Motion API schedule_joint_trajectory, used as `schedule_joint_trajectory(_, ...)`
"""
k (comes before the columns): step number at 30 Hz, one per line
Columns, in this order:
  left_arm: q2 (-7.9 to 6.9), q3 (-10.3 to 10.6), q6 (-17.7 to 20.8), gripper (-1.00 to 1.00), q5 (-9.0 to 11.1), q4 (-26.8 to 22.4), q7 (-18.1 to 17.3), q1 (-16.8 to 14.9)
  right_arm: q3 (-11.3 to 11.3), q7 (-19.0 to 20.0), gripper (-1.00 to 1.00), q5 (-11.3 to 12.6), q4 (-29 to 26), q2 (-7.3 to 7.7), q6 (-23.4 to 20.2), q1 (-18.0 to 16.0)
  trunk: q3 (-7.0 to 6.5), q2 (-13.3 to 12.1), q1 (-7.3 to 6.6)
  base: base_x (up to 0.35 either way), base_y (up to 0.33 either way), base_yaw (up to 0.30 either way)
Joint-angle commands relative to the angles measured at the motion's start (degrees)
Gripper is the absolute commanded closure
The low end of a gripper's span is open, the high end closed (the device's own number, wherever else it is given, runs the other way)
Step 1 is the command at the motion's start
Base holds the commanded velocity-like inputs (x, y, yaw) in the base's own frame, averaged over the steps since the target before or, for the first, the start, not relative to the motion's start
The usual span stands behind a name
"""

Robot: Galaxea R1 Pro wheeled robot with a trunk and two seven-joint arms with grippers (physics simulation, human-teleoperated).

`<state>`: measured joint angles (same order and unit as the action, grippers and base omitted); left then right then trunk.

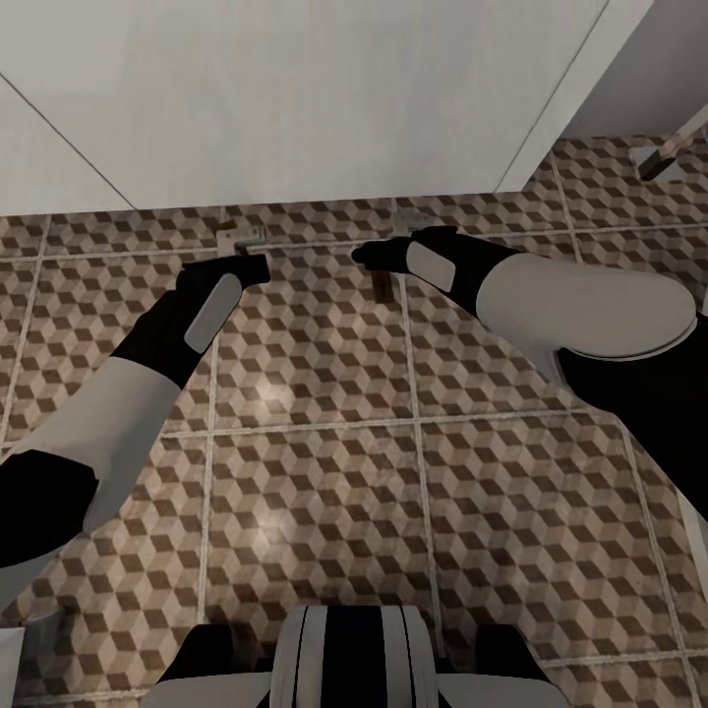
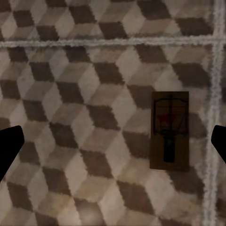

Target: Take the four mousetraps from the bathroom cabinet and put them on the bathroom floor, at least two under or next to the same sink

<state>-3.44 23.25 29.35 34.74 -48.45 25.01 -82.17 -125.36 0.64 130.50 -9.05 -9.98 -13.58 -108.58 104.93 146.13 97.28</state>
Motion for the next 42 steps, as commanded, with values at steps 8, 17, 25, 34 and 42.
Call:
schedule_joint_trajectory(8, -0.08, 0.43, -0.68, -1.0, 0.58, 0.84, 0.54, -0.04, -0.4, -0.18, -1.0, 0.45, -1.93, -0.02, 1.17, -0.06, 0.03, 0.01, -0.01, 0.002, 0.0, 0.0)
schedule_joint_trajectory(17, -0.23, 0.48, -0.63, -1.0, 0.75, 0.89, 0.3, -0.05, -0.41, -1.55, -1.0, 0.46, -3.22, -0.02, 1.92, -0.06, 0.03, 0.01, -0.01, 0.0, 0.0, 0.0)
schedule_joint_trajectory(25, -0.26, 0.48, -0.7, -1.0, 0.82, 1.29, 0.3, -0.02, -0.41, -1.75, -1.0, 0.46, -3.56, -0.02, 2.03, -0.06, 0.03, 0.01, -0.01, 0.0, 0.0, 0.0)
schedule_joint_trajectory(34, -0.18, 0.48, -0.78, -1.0, 0.77, 2.87, 0.17, -0.03, -0.38, -2.0, -1.0, 0.46, -4.4, -0.02, 2.76, -0.06, 0.03, 0.01, -0.01, -0.092, 0.0, 0.0)
schedule_joint_trajectory(42, -0.09, 0.48, -0.83, -1.0, 0.76, 3.41, 0.21, -0.02, -0.4, -3.37, -1.0, 0.46, -4.74, -0.02, 2.92, -0.06, 0.03, 0.01, -0.01, -0.288, 0.0, 0.0)
